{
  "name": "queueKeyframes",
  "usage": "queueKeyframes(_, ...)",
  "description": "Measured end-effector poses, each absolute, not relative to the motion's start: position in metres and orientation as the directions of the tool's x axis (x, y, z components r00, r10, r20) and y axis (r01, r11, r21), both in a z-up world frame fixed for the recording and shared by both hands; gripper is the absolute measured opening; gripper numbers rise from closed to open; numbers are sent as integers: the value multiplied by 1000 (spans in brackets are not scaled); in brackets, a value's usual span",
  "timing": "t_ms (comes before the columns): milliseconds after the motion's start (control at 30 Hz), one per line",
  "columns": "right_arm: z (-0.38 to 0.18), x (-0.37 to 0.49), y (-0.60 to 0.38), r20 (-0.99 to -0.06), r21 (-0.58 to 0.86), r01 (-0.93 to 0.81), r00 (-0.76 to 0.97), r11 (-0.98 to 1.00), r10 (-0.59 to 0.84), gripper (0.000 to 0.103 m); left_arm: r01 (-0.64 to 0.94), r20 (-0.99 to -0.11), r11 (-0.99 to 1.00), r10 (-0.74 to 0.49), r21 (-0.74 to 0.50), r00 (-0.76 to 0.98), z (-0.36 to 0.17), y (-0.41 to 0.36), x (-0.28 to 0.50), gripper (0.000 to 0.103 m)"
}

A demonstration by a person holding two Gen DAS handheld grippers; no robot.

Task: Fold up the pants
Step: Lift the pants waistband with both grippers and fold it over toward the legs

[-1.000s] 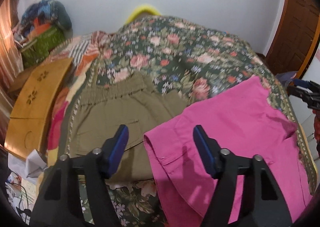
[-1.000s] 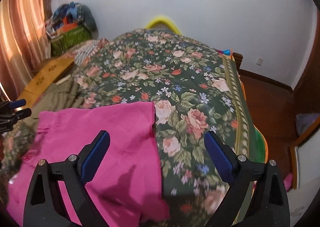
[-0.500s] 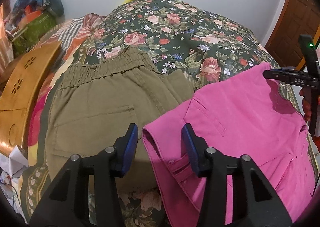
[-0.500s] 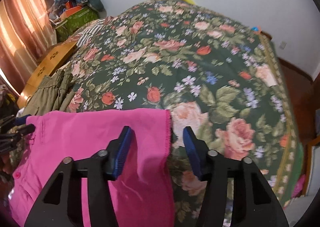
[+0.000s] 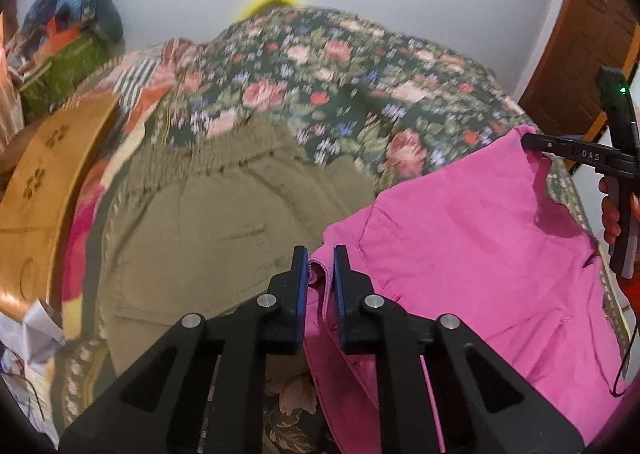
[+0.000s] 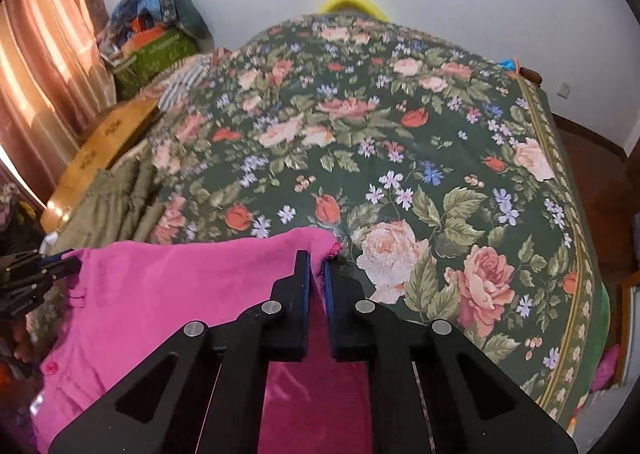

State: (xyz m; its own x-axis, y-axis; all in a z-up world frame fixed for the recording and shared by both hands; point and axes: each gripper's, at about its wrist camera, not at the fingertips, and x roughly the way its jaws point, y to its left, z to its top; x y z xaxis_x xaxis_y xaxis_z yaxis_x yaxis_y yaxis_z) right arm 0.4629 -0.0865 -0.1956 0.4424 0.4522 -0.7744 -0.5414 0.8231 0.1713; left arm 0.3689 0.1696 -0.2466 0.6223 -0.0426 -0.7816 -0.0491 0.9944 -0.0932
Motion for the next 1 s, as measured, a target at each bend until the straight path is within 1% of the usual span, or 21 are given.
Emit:
queueKeyframes(200,-163,450,-98,-713,154,-532,523,832,467,4,-13,-739,996,-54,-85,671,-210,156,378,11)
queueKeyframes(433,-103,436,-123,-595,134,-509,645,851,479,4,28,-658,996,-79,-88,749,-157,141,382,11)
queueKeyframes(533,-82,426,-133,-562,136,-508,668,851,488,4,46,-633,994,-100,-102,768,-140,136,374,11)
queueKeyframes(700,-65,397,-145,-541,128,-528,672,839,505,4,77,-622,992,-126,-104,773,-126,129,353,11)
queueKeyframes(1000,-70,341,-161,-548,183,-549,632,815,548,4,91,-644,990,-136,-103,753,-127,120,303,11)
